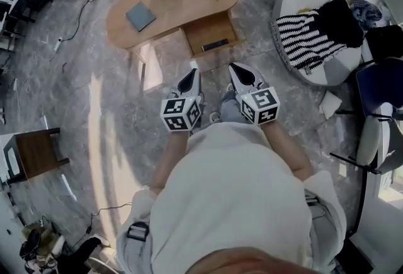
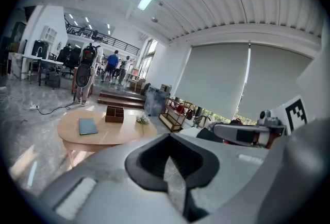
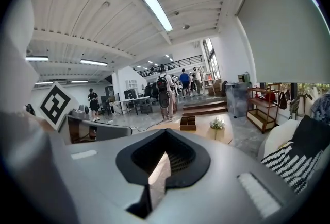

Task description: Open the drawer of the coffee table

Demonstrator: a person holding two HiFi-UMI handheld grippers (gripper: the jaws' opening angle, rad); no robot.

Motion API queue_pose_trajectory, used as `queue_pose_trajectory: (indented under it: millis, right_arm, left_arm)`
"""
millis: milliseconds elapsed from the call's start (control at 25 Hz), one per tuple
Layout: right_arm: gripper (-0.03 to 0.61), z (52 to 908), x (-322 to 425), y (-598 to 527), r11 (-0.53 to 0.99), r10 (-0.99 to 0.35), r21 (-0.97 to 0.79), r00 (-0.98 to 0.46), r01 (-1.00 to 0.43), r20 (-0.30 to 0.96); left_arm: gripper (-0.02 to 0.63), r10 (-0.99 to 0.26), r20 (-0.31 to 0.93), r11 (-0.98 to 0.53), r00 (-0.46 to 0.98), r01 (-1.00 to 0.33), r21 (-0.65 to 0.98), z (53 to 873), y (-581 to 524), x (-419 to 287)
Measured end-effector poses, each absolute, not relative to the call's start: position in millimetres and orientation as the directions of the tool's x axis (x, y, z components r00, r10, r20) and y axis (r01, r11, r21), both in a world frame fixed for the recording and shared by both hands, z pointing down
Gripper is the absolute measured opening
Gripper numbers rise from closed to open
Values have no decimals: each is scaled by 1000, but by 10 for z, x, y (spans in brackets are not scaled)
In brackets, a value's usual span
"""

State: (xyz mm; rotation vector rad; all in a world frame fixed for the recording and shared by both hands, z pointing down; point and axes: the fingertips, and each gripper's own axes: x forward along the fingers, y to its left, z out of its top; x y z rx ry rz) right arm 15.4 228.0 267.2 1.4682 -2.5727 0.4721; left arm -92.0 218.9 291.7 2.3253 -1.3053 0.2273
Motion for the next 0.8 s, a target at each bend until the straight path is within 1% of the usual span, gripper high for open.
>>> queue_pose_trajectory:
  millis: [800]
  right_arm:
    - [0,2655,203,2306,459,-823,-197,-498,-866,272]
  left_arm:
    - [-2,-764,357,-444,538,-839,314,2919,2200,-901]
